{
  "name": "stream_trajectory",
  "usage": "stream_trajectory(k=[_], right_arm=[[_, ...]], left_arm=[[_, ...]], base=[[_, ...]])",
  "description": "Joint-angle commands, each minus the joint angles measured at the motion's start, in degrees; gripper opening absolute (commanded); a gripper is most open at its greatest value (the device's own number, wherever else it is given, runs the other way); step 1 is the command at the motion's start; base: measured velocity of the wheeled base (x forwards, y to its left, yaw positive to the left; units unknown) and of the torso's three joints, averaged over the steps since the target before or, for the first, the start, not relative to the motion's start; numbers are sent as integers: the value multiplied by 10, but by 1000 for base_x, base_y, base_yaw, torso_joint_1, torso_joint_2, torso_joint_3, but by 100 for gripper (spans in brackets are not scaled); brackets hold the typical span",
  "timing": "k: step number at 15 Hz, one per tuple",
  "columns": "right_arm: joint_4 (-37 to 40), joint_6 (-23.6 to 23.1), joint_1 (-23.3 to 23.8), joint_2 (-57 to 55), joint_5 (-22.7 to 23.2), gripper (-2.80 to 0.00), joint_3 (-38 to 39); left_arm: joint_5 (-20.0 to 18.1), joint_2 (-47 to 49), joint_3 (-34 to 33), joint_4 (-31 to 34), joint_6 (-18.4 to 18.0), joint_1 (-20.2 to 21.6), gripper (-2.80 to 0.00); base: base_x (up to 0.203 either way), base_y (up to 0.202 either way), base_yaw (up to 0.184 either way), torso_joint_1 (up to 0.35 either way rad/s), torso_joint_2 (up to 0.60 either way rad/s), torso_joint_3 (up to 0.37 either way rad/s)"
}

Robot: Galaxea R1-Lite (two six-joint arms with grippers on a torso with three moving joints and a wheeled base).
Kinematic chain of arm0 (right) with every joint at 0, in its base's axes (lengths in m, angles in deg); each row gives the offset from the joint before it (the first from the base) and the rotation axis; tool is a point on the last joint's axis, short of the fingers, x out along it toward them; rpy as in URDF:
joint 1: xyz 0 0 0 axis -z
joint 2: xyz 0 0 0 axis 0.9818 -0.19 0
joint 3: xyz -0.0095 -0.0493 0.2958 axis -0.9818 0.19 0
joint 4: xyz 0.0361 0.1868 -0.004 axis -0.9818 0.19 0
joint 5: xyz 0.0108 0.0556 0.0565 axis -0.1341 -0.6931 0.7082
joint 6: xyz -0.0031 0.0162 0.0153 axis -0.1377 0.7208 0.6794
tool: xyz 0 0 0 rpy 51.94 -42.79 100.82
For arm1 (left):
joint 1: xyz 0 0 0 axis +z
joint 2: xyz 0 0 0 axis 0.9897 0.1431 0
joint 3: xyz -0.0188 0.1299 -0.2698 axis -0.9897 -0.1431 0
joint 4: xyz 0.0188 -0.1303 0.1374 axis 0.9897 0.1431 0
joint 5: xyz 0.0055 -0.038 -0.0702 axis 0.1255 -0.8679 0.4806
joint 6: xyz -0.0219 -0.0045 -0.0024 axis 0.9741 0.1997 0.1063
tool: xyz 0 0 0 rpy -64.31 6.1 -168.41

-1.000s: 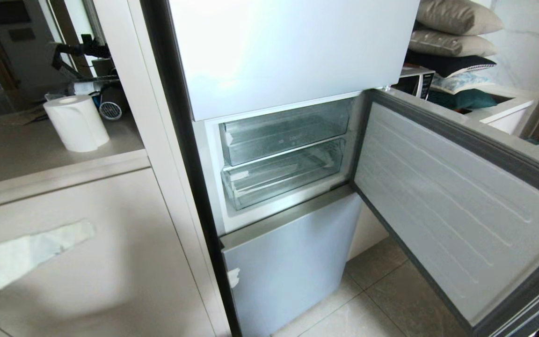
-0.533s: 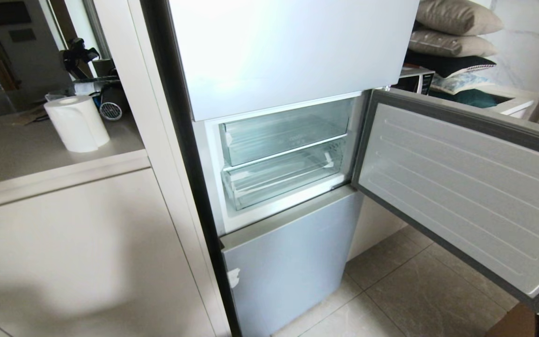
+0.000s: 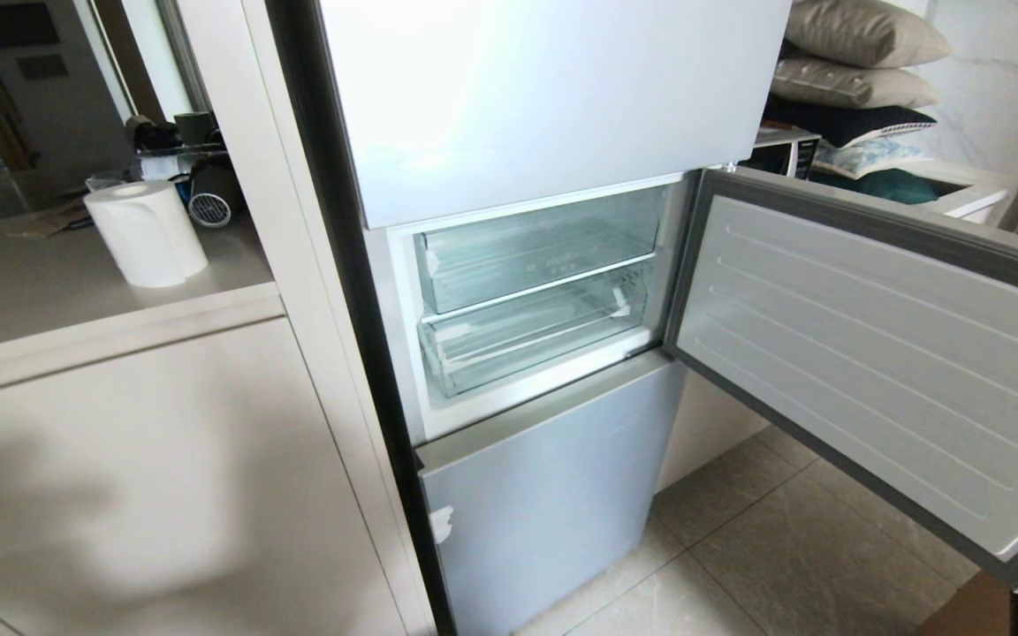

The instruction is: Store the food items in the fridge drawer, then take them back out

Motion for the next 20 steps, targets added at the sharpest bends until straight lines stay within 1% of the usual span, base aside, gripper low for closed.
stream_trajectory(k=[1,2,3,4,6,8,10,11,12,17,20], right_arm=[[0,-1,0,-1,0,-280,0],[0,0,0,-1,0,-280,0],[0,0,0,-1,0,-280,0],[0,-1,0,-1,0,-280,0],[0,0,0,-1,0,-280,0],[0,0,0,-1,0,-280,0],[0,0,0,-1,0,-280,0],[0,0,0,-1,0,-280,0],[0,0,0,-1,0,-280,0],[0,0,0,-1,0,-280,0],[0,-2,0,-1,1,-280,0]], left_arm=[[-2,25,-1,5,-4,-33,-280],[-1,21,-1,6,-5,-66,-280],[7,7,-1,9,-10,-86,-280],[16,-25,-4,13,-21,-87,-280],[19,-88,-4,23,-43,-72,-280],[9,-164,-5,25,-53,-64,-280],[0,-200,-8,17,-66,-60,-280],[6,-196,-11,9,-54,-59,-280],[21,-196,-9,12,-23,-58,-280],[25,-196,-11,8,-21,-57,-280],[25,-196,-11,7,-10,-57,-280]], base=[[0,0,0,0,0,0],[0,0,0,0,0,0],[0,0,0,0,0,0],[0,0,0,0,0,0],[0,0,0,0,0,0],[0,0,0,0,0,0],[0,0,0,0,0,0],[0,0,0,0,0,0],[0,0,0,0,0,0],[0,0,0,0,0,0],[0,0,0,0,0,0]])
